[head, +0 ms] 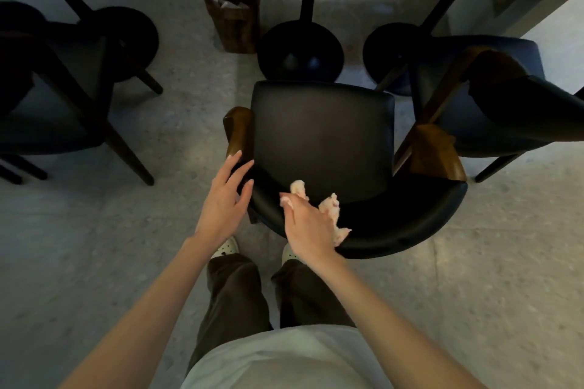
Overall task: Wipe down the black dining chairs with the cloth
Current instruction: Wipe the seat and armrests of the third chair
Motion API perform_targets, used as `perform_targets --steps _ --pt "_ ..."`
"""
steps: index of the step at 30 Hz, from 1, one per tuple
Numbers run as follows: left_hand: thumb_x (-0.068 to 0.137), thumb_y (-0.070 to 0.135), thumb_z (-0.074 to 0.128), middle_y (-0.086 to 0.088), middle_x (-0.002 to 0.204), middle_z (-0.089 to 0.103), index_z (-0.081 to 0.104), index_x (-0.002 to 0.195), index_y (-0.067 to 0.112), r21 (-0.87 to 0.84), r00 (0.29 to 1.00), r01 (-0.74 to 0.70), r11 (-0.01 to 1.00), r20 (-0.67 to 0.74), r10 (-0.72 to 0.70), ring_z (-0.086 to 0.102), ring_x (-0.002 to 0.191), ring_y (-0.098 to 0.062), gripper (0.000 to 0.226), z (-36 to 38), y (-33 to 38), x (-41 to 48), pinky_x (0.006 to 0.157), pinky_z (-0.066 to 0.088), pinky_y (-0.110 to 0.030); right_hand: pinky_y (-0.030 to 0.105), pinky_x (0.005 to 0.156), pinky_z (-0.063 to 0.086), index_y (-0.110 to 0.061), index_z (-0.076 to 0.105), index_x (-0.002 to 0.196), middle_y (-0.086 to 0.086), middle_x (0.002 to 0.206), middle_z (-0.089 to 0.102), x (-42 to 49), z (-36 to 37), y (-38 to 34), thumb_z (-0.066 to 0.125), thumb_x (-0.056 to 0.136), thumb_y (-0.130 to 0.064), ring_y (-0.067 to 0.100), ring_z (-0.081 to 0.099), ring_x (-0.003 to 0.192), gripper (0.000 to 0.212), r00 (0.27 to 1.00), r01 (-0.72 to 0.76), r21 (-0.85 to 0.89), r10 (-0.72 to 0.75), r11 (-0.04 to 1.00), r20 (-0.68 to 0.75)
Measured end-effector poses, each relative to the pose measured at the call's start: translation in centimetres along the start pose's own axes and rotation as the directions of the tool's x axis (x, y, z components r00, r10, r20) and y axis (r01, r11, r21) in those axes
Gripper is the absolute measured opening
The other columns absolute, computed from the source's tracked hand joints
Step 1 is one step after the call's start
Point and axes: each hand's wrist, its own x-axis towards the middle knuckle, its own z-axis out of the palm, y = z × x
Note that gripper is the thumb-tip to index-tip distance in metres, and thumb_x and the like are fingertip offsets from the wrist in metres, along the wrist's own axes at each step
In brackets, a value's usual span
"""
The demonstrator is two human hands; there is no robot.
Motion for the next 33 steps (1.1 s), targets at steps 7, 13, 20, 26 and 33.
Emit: perform_targets --steps 7,13,20,26,33 --pt "0.098 0.020 0.051 0.005 0.152 0.034 0.038 0.146 0.020 -0.096 0.998 0.056 0.994 0.018 -0.055 0.026 0.132 0.005 0.050 -2.2 -1.6 -0.3 0.113 0.022 -0.021 0.055 0.108 0.034 -0.039 0.041 0.141 -0.006 0.144 0.049 6.4 3.9 -5.8 0.028 0.103 -0.041 0.020 0.045 0.133 0.040 0.992 0.125 0.334 -0.130 0.934 -0.008" --pt "0.097 0.019 0.054 0.002 0.151 0.038 0.040 0.144 0.019 -0.028 0.998 0.040 0.999 0.046 -0.039 0.036 0.137 -0.009 0.050 -2.7 -1.9 0.1 0.110 0.023 -0.019 0.042 0.107 0.041 -0.018 0.037 0.148 0.003 0.148 0.045 4.3 3.1 -3.4 0.041 0.102 -0.015 0.019 0.045 0.134 0.046 0.899 0.438 0.115 -0.435 0.892 -0.052" --pt "0.096 0.025 0.055 0.006 0.149 0.040 0.043 0.143 0.022 0.001 0.997 0.049 0.999 0.065 -0.049 0.040 0.135 -0.007 0.048 -3.1 -2.0 0.3 0.109 0.027 -0.019 0.030 0.094 0.050 -0.024 0.042 0.144 -0.007 0.140 0.052 -0.5 -2.5 4.7 0.048 0.099 -0.017 0.011 0.055 0.121 0.046 0.865 0.502 -0.224 -0.480 0.835 0.147" --pt "0.093 0.029 0.060 0.003 0.145 0.047 0.043 0.143 0.022 -0.006 0.995 0.100 0.995 0.027 -0.100 0.042 0.134 -0.009 0.053 -3.6 -1.6 0.3 0.112 0.034 -0.028 0.020 0.086 0.045 -0.019 0.051 0.138 -0.003 0.113 0.064 4.5 -4.5 -2.4 0.044 0.102 -0.022 0.011 0.062 0.107 0.037 0.900 0.435 0.105 -0.429 0.894 -0.080" --pt "0.093 0.022 0.061 0.006 0.142 0.050 0.042 0.144 0.027 -0.141 0.981 0.137 0.981 0.157 -0.114 0.050 0.120 0.001 0.054 -5.5 -2.7 2.0 0.089 0.033 0.004 0.032 0.112 0.030 -0.025 0.042 0.145 0.001 0.153 0.039 15.8 -1.6 -11.2 0.036 0.105 -0.027 0.020 0.034 0.140 0.041 0.930 0.356 0.293 -0.366 0.888 -0.020"
